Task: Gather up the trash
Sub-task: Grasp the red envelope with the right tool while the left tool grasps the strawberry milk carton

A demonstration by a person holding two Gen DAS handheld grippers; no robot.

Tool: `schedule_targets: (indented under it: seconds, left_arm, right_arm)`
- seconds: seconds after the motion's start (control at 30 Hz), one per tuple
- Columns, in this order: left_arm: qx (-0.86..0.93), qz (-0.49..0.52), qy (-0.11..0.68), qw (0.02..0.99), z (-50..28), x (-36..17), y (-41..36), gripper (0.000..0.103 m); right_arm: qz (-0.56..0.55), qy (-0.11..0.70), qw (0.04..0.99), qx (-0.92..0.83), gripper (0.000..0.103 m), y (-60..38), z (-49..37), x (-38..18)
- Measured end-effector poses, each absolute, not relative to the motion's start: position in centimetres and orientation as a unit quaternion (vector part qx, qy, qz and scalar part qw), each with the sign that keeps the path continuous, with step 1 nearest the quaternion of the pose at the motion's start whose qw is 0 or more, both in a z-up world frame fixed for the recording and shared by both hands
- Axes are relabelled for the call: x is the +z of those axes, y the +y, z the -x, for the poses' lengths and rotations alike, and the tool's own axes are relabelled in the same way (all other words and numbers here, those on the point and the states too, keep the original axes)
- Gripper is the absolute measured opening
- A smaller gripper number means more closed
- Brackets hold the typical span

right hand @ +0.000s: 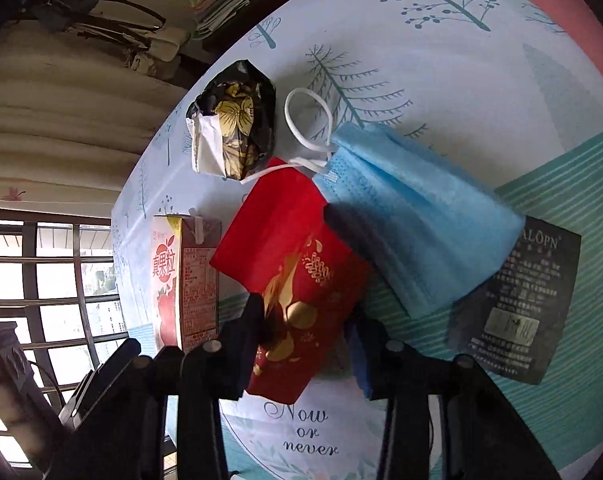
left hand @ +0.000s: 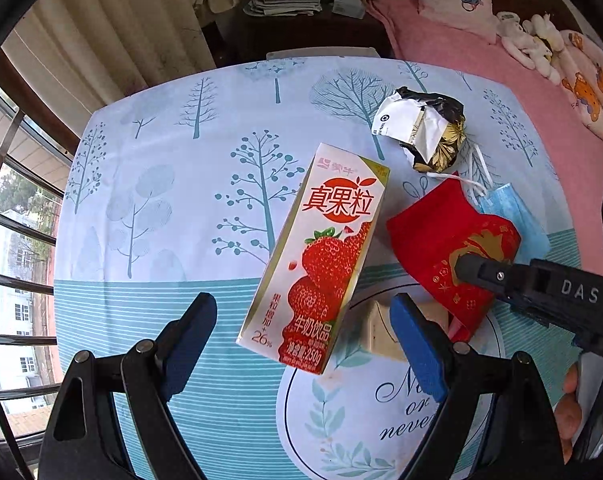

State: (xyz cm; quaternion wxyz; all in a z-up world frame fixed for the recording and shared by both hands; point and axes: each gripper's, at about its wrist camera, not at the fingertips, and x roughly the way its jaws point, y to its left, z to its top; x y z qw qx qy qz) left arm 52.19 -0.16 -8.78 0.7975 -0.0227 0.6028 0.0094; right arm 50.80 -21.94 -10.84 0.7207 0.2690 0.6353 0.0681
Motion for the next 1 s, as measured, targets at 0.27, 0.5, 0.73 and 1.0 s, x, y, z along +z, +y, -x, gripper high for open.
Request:
schedule_targets:
  seconds: [0.27, 0.5, 0.73, 1.0]
  left_arm:
    - [0.016, 0.035, 0.630, 0.776, -55.1, -11.1, 0.0, 0.078]
    - [0.020, 0.050, 0.644, 0.763, -55.6, -12.7, 0.1, 0.060]
    - [0.046, 0.032, 0.623, 0.780, -53.2, -11.9, 0.1, 0.056]
    - [0.052, 0.053, 0.594, 0.801, -48.0, -8.4, 1.9, 0.056]
  right_arm:
    - [-0.207, 0.626, 0.744, 0.108, 0.031, -21.3, -50.9, -10.1]
    - [-0.181, 0.617, 0.755, 0.126, 0.028, -20.7, -50.7, -9.7]
    - [-0.165, 0.603, 0.769, 0.134, 0.025, -20.8, -49.6, -8.8]
    - [-0.158, 0.567, 0.798, 0.128, 0.024, -20.7, -46.6, -5.8]
